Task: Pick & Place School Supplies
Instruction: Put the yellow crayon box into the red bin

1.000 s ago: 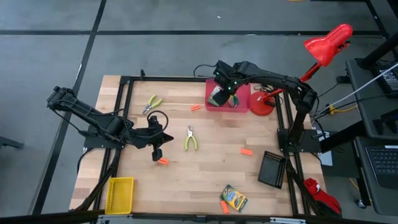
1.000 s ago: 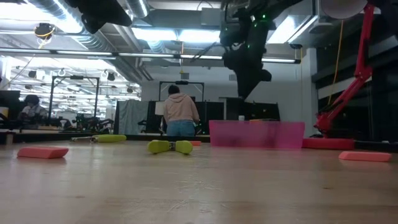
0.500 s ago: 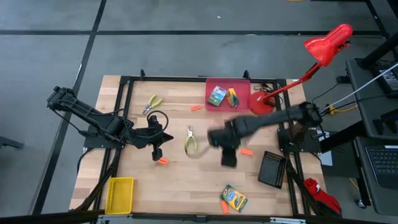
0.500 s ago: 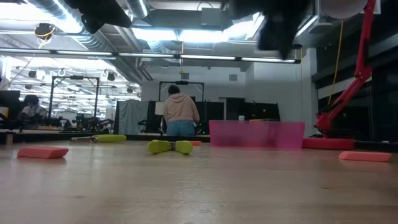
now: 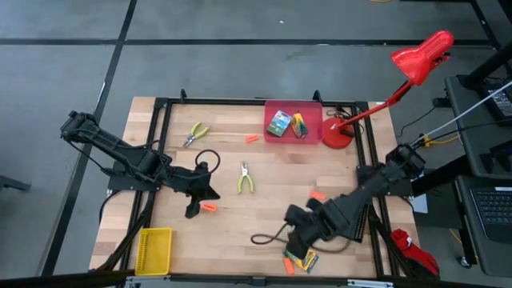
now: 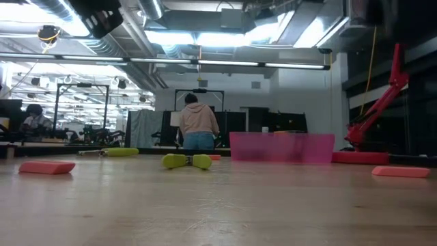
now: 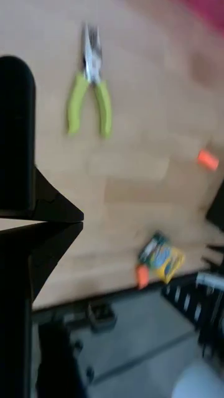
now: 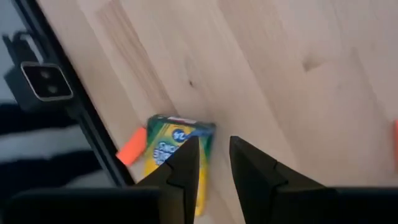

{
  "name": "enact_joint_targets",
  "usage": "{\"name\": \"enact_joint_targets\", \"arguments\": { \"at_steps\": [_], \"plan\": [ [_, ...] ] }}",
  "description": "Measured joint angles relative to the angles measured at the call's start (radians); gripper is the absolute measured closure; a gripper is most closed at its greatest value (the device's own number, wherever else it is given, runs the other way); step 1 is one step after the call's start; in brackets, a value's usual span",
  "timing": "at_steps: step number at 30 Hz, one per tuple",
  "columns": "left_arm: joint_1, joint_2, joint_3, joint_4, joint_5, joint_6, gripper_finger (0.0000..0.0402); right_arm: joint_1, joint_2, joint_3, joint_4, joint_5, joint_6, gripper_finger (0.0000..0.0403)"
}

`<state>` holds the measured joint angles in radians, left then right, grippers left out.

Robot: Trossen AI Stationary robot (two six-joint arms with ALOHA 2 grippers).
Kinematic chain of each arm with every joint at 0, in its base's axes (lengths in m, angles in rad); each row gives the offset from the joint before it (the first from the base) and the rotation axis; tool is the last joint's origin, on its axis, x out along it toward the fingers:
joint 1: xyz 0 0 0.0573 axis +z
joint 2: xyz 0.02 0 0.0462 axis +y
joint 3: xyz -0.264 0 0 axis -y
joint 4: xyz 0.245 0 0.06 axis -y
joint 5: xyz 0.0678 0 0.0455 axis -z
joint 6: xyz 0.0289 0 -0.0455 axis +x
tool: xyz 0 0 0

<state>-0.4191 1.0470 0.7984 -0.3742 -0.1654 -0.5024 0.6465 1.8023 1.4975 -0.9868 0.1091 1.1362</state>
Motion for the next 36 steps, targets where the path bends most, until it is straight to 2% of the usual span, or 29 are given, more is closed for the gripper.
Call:
{"name": "enact_joint_targets", "arguments": {
  "at_steps": [3, 7, 14, 19, 23, 29, 36],
  "plan": [
    [0.0, 0.0, -0.041, 0.079, 0.061, -0.009, 0.0398, 0.086, 0.0, 0.0, 0.005, 0.055, 0.16, 0.0312],
    [0.0, 0.014, -0.066, 0.158, 0.072, -0.044, 0.0398, 0.197, 0.0, 0.0, 0.008, 0.12, 0.352, 0.0312],
    [0.0, 0.174, -0.066, 0.377, 0.099, -0.087, 0.0398, 0.327, 0.0, 0.0, 0.008, 0.198, 0.506, 0.0312],
    [0.0, 0.269, -0.067, 0.52, 0.082, -0.136, 0.0398, 0.347, 0.0, 0.0, 0.021, 0.223, 0.482, 0.0312],
    [0.0, 0.282, -0.067, 0.56, 0.03, -0.163, 0.0398, 0.28, 0.006, 0.0, 0.03, 0.218, 0.384, 0.0312],
    [-0.003, 0.267, -0.067, 0.56, 0.01, -0.176, 0.0398, 0.153, 0.072, -0.031, 0.12, 0.086, 0.129, 0.0312],
    [-0.047, 0.252, -0.067, 0.556, -0.028, -0.192, 0.0398, 0.114, 0.09, -0.119, 0.228, 0.025, 0.065, 0.0312]
  ]
}}
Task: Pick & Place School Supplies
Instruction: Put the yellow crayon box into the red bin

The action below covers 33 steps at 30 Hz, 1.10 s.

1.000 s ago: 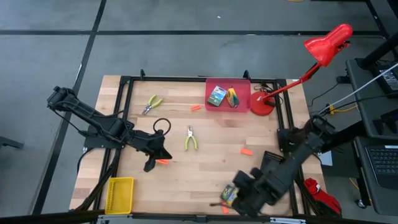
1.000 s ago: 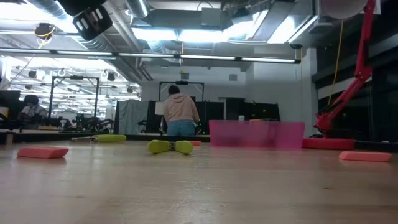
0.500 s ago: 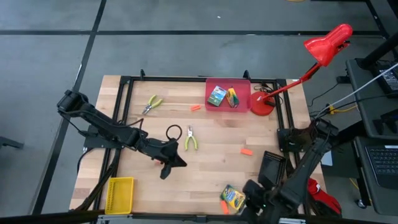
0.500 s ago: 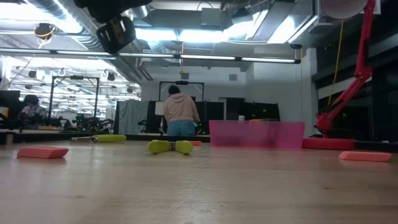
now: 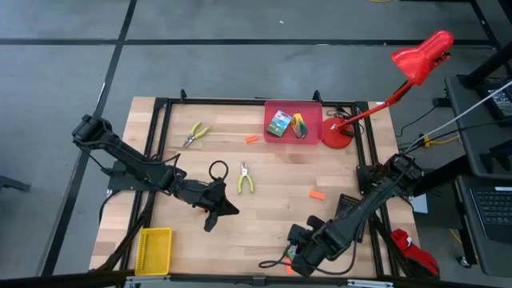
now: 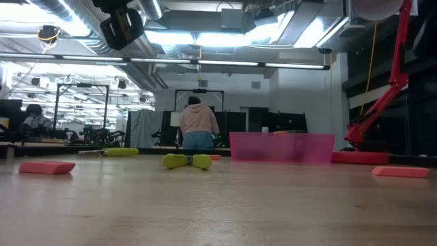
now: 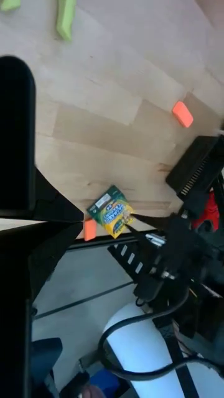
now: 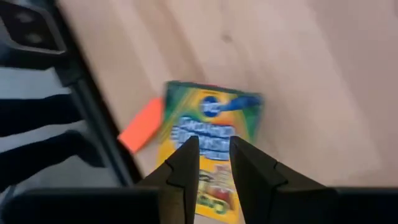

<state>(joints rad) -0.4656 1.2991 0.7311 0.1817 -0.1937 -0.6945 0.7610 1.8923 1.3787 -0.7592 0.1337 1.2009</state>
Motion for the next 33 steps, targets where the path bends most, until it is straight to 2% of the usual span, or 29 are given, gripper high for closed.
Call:
{"name": "enact_joint_targets", "arguments": {
  "at_steps": [5, 11, 26, 33],
  "plan": [
    [-0.014, 0.0, 0.0, -0.007, -0.017, -0.019, 0.0398, -0.033, 0.009, -0.029, 0.144, -0.068, -0.05, 0.0334],
    [-0.025, 0.0, 0.0, -0.006, -0.033, -0.029, 0.0398, -0.05, 0.01, -0.032, 0.158, -0.079, -0.068, 0.0396],
    [-0.027, 0.0, 0.0, -0.006, -0.041, -0.026, 0.0398, -0.076, 0.069, -0.031, 0.163, -0.156, -0.086, 0.0401],
    [-0.027, 0.0, 0.0, -0.006, -0.043, -0.026, 0.0398, -0.095, 0.082, -0.031, 0.176, -0.154, -0.103, 0.0402]
  ]
}}
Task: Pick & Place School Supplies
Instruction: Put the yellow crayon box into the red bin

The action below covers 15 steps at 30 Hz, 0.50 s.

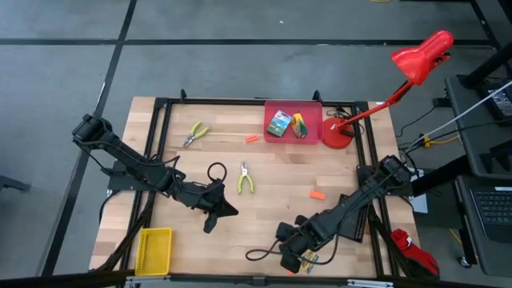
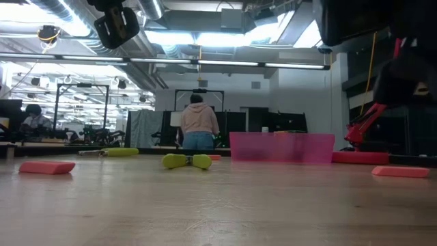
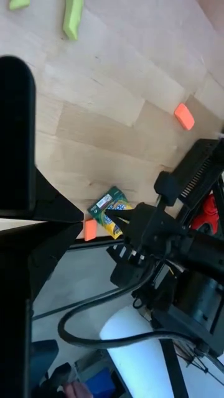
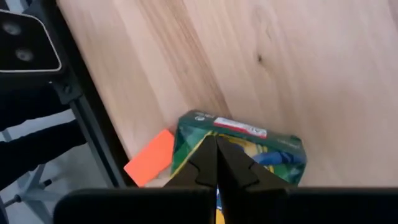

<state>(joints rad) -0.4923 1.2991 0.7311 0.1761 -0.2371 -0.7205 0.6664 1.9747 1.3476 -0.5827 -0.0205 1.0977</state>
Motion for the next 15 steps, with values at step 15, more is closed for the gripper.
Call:
{"name": "enact_joint_targets", "arguments": {
  "at_steps": [15],
  "plan": [
    [0.0, 0.0, 0.0, 0.0, -0.006, 0.003, 0.0398, -0.043, 0.0, 0.0, -0.002, 0.0, -0.059, 0.0402]
  ]
}}
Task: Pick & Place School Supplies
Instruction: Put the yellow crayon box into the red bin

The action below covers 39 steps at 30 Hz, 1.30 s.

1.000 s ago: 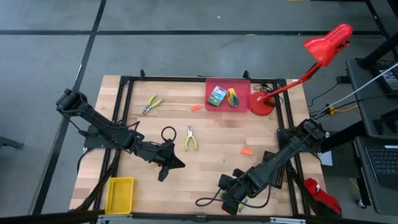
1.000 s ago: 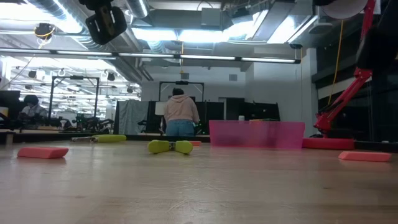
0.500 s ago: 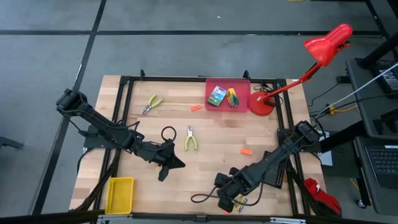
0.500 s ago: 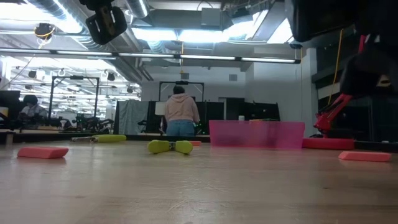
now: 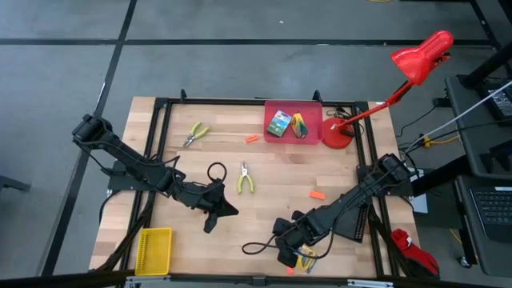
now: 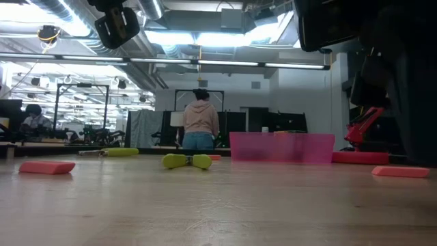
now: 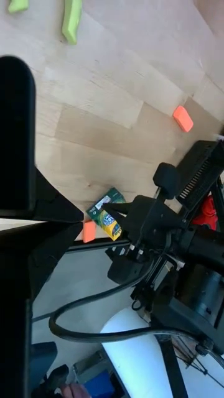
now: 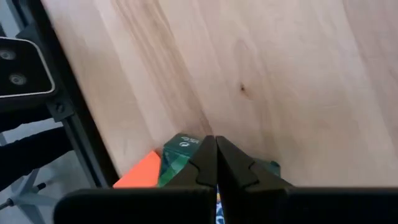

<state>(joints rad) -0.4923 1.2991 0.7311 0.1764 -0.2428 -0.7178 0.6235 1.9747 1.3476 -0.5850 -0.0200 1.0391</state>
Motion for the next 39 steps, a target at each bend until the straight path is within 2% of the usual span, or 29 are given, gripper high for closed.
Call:
{"name": "enact_joint_targets", "arguments": {
  "at_steps": [9, 21, 39],
  "plan": [
    [0.0, 0.0, 0.0, 0.0, -0.002, 0.005, 0.0398, 0.041, 0.0, 0.0, -0.012, -0.018, 0.037, 0.0403],
    [-0.004, 0.0, 0.0, 0.0, -0.003, 0.004, 0.0398, 0.027, 0.032, 0.001, 0.018, -0.026, 0.026, 0.0403],
    [-0.005, 0.0, 0.0, -0.001, -0.025, 0.006, 0.0398, -0.089, 0.036, 0.001, 0.077, -0.041, -0.039, 0.0403]
  ]
}}
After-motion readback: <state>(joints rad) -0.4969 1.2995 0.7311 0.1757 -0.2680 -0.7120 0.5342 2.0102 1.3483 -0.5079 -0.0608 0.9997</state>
